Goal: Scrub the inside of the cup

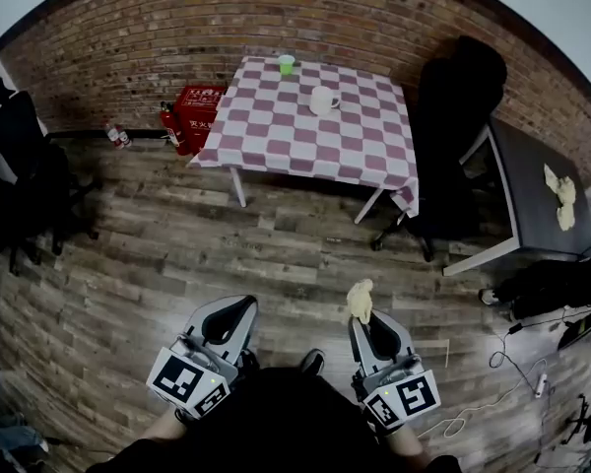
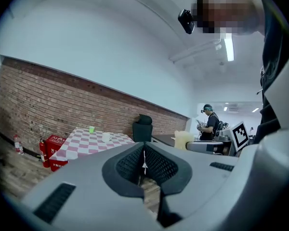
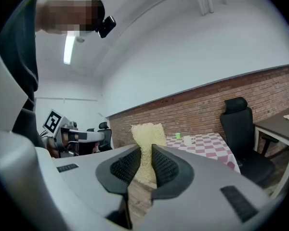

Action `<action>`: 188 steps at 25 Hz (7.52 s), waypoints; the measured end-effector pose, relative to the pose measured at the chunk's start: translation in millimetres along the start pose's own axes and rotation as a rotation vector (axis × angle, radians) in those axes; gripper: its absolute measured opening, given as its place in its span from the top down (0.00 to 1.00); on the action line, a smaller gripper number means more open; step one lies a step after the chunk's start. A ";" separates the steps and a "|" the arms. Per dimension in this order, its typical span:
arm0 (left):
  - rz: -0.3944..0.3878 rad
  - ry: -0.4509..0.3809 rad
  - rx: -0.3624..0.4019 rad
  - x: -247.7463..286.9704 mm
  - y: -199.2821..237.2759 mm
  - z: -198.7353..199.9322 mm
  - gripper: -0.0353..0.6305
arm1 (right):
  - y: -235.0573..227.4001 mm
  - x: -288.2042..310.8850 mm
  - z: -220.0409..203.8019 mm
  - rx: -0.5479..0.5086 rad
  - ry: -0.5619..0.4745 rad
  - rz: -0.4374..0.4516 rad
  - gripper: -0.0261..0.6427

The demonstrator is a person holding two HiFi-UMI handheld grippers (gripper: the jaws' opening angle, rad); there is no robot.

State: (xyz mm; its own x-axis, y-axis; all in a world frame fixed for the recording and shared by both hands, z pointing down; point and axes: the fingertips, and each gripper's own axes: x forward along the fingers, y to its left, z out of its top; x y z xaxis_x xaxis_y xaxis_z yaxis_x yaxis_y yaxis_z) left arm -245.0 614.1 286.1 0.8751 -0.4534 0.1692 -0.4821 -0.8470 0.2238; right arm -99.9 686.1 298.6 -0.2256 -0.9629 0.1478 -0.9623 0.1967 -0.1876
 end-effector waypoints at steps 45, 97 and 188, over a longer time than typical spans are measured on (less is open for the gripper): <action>0.064 0.010 0.030 214.4 173.4 70.5 0.91 | -185.2 177.8 61.9 0.072 0.008 -0.111 0.84; 0.198 0.160 0.141 535.0 390.0 117.7 0.79 | -456.3 558.7 90.0 -0.166 0.256 0.133 0.84; -0.050 0.543 0.165 687.2 467.5 -53.2 0.60 | -482.2 724.5 -21.2 -1.534 0.999 0.333 0.84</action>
State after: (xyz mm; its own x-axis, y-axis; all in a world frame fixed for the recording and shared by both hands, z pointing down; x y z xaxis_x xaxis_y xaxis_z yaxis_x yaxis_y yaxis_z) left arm 128.8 -78.7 558.0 0.7288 -0.2412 0.6409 -0.3897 -0.9157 0.0985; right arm 197.5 -102.5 516.8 0.1429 -0.5142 0.8457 -0.0157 0.8531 0.5214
